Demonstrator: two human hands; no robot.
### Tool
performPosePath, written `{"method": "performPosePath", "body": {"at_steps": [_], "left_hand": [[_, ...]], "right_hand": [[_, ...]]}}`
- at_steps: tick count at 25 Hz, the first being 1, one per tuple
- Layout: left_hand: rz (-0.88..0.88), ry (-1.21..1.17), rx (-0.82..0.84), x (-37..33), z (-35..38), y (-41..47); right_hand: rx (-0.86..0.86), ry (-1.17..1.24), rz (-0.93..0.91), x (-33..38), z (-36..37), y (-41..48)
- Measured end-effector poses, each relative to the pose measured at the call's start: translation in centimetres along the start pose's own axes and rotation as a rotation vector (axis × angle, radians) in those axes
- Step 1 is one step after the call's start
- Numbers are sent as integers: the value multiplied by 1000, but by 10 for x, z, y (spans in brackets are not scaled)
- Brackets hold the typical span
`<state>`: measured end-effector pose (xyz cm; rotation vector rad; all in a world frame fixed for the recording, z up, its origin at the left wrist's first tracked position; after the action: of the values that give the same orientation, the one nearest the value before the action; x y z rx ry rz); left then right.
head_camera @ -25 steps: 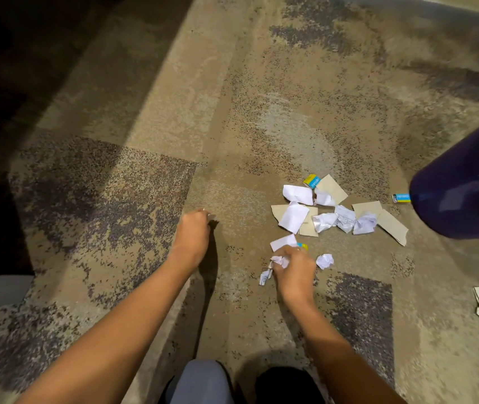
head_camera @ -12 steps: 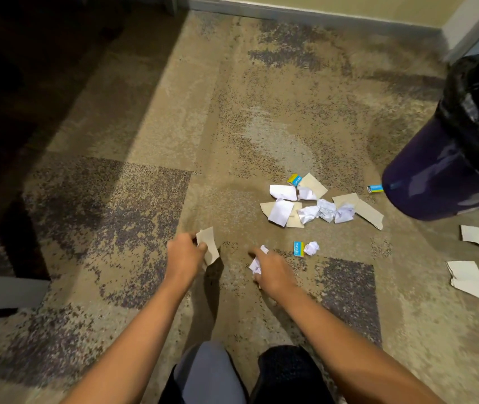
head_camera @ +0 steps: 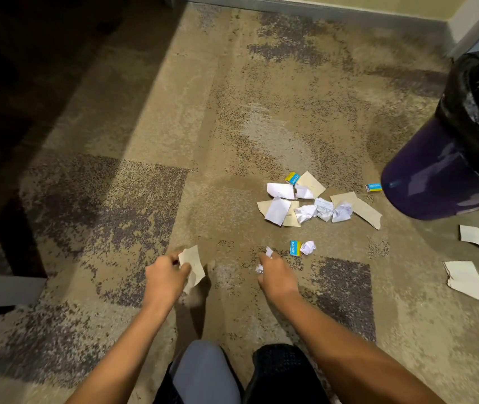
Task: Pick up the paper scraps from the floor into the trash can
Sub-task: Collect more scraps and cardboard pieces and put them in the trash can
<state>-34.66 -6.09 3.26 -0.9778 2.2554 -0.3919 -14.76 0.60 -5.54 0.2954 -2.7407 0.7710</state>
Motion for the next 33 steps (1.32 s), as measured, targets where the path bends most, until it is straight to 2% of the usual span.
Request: {"method": "performPosePath", "body": {"at_steps": [6,9,18,22,27,33], "left_hand": [[-12,-51,-29,6,-17,-13],[26,-59,-57,3,-23,-25],[153,-165,-106,-16,-46,-85],[190,-209,-132,-31,-59,-118],[371,-339,-107,-61,-69,-172],[495,-431,-111,-85,-71,-207]], "right_hand": [[-116,231,125,-16,-15,-23],[-252,363,131,-27,-29,-50],[-674,492,36,-10,-99,-125],[-796,519,-12,6,-125,-163],[-944,540,-69,15,-152,-215],[-1111,565,-76,5,-179,-268]]}}
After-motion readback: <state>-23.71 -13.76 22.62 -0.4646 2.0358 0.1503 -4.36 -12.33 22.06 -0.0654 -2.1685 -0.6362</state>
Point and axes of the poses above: each hand's wrist, its own y-axis towards the middle knuckle, its own z-axis out of the palm, x = y × z, the point moved 1 cm from there along y, towards the middle knuckle, and after that the axes turned 6 degrees about y, right-handed, at the moved point
